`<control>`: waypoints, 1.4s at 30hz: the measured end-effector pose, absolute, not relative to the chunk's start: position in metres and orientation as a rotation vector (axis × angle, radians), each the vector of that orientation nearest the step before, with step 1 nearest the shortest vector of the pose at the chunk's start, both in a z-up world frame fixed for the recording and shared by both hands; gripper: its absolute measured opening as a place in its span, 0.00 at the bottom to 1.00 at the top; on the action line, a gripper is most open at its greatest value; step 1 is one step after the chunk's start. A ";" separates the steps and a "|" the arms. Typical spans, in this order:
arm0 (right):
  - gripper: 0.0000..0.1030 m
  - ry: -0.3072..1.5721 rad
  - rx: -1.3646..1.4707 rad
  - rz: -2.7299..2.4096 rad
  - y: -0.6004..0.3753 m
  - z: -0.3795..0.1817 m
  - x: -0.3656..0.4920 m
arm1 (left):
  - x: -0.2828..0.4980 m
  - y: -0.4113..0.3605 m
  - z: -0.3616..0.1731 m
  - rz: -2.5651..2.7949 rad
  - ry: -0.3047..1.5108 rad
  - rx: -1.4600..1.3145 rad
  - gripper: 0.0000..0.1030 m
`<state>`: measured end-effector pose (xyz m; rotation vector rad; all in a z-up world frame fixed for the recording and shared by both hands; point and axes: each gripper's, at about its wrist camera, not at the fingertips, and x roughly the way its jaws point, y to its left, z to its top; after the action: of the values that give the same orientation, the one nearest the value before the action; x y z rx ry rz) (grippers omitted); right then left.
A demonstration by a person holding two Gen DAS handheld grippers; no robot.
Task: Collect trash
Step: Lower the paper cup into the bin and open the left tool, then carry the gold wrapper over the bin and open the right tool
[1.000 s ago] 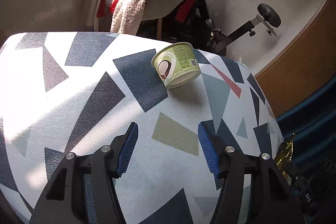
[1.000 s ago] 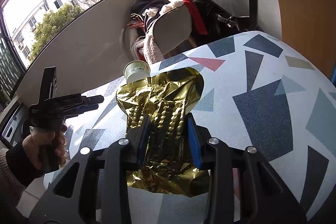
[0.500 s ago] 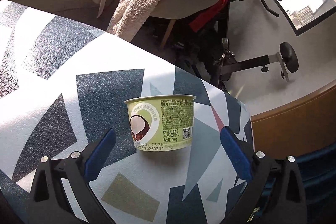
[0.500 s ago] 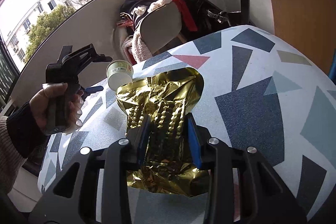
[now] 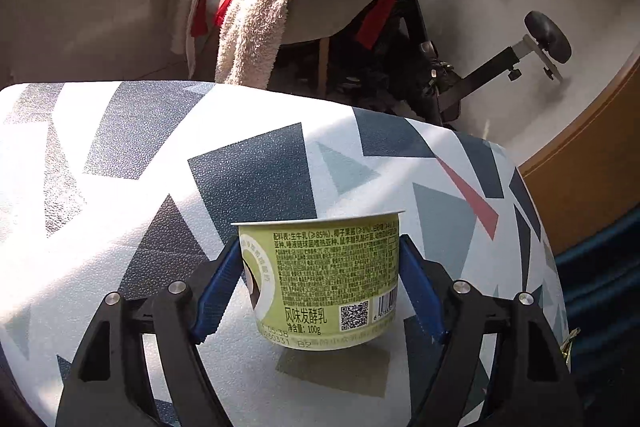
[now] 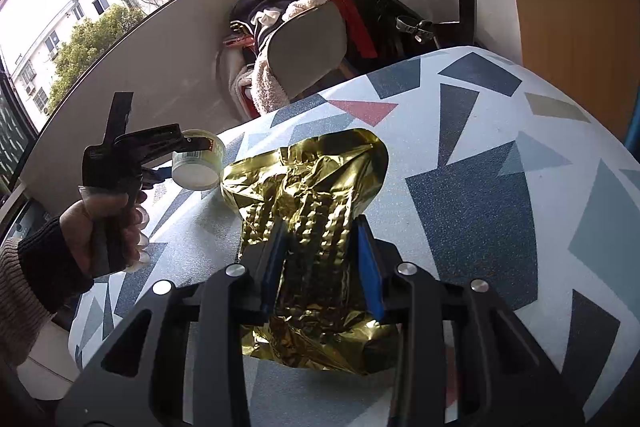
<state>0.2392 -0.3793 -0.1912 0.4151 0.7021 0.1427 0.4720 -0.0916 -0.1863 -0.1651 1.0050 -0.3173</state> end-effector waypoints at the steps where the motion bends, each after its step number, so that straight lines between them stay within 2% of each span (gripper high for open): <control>1: 0.36 0.699 0.404 0.150 -0.375 -0.188 0.236 | 0.455 -0.088 -0.180 -0.331 0.987 -0.123 0.72; 13: 0.36 0.707 0.319 0.244 -0.318 -0.152 0.177 | 0.205 -0.019 -0.132 -0.407 0.861 0.066 0.73; 22: 0.36 0.718 0.249 0.292 -0.276 -0.129 0.106 | 0.055 -0.005 -0.147 -0.483 0.890 0.123 0.73; 29: 0.36 0.738 0.208 0.305 -0.256 -0.127 0.069 | 0.003 -0.009 -0.168 -0.518 0.926 0.150 0.74; 40: 0.36 0.735 0.161 0.313 -0.251 -0.120 0.045 | -0.008 -0.015 -0.174 -0.546 0.946 0.125 0.74; 42: 0.36 0.737 0.165 0.310 -0.252 -0.121 0.044 | -0.007 -0.017 -0.174 -0.554 0.951 0.131 0.78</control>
<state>0.0437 -0.2524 -0.1210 0.1653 0.7372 0.3102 -0.0074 -0.0175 -0.1741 0.1311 0.9510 -0.5542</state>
